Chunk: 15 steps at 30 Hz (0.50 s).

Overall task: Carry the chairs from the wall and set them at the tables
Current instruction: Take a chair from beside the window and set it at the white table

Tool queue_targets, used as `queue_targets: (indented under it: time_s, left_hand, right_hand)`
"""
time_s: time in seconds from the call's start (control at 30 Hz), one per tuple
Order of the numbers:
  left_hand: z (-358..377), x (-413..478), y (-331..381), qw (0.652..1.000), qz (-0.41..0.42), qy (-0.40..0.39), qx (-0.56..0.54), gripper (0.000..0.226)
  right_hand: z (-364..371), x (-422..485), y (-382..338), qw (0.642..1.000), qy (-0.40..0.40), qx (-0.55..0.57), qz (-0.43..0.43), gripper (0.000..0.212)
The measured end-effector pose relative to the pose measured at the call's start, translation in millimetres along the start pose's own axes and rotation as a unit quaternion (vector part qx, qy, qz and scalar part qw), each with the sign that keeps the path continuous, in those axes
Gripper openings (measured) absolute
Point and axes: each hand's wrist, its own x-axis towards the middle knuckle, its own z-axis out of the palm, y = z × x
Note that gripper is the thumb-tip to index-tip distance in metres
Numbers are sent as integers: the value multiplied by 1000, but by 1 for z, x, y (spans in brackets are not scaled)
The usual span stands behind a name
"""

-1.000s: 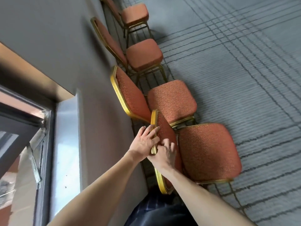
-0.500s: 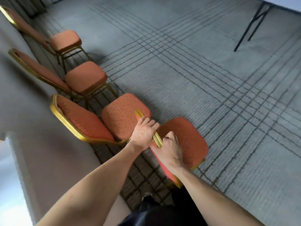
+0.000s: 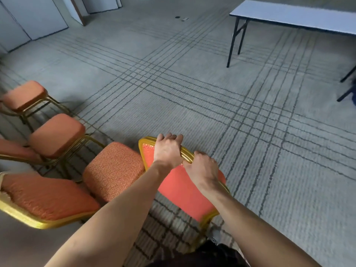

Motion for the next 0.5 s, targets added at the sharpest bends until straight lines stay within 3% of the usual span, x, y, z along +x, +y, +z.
queue_targets:
  time_s: [0.23, 0.4, 0.5]
  left_hand:
    - [-3, 45, 41, 999, -34, -4, -29, 28]
    - [16, 70, 11, 992, 20, 36, -116, 24]
    - [16, 93, -15, 983, 52, -13, -177, 25]
  right_hand:
    - [-22, 45, 50, 997, 46, -54, -15, 37]
    - [-11, 79, 45, 997, 31, -60, -33, 35]
    - [-12, 107, 40, 996, 47, -68, -31, 35]
